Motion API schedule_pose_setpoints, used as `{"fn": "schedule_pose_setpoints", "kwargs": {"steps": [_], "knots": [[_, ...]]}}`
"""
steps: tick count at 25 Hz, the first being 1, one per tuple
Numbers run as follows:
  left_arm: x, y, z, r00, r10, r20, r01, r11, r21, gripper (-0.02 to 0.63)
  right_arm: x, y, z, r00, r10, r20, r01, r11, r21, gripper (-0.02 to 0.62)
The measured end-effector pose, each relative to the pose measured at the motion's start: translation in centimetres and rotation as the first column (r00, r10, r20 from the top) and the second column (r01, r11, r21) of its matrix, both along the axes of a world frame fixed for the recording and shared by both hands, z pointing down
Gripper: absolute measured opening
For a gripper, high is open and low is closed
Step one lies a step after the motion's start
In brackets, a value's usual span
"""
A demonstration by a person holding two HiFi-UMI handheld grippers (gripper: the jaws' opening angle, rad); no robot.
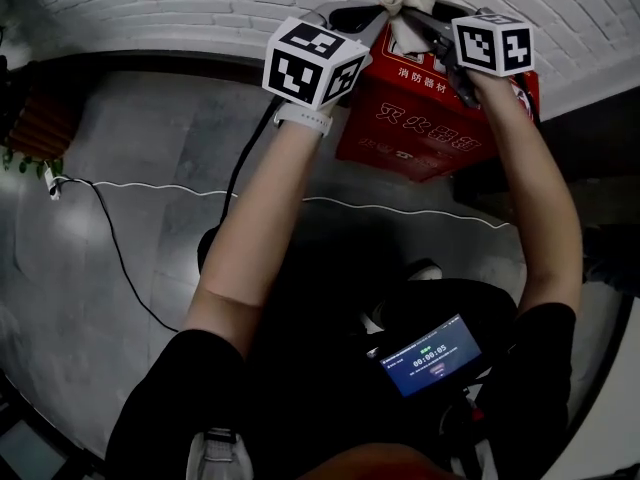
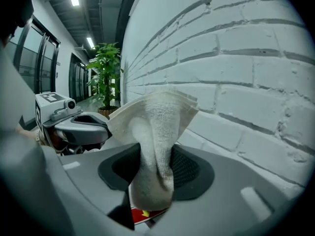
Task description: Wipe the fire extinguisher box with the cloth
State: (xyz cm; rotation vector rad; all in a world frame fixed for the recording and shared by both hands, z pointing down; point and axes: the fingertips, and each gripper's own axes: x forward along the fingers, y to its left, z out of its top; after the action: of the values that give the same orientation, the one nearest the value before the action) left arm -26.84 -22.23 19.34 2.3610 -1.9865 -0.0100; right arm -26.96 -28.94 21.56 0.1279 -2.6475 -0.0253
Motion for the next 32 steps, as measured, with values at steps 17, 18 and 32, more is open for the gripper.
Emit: {"fn": "schedule_pose_setpoints", "kwargs": {"steps": [17,18,32], "knots": [[0.8,0.6,-0.2,1.0,0.016,0.003,-0.016,1.0,0.007,0.003,2.3,-3.5,2.9,0.983,0.097,-0.156,-0.081,0.991,0.103,0.163],[0.9,0.6,-0.1,1.0,0.018,0.004,-0.018,1.0,0.006,0.003,3.1,-4.1,2.8,0.982,0.109,-0.156,-0.094,0.99,0.101,0.163],[4.8,-0.9,0.0,0.997,0.071,0.027,-0.071,0.997,0.004,0.003,21.8,-13.5,1.7,0.901,0.406,-0.154,-0.392,0.913,0.111,0.163]]}}
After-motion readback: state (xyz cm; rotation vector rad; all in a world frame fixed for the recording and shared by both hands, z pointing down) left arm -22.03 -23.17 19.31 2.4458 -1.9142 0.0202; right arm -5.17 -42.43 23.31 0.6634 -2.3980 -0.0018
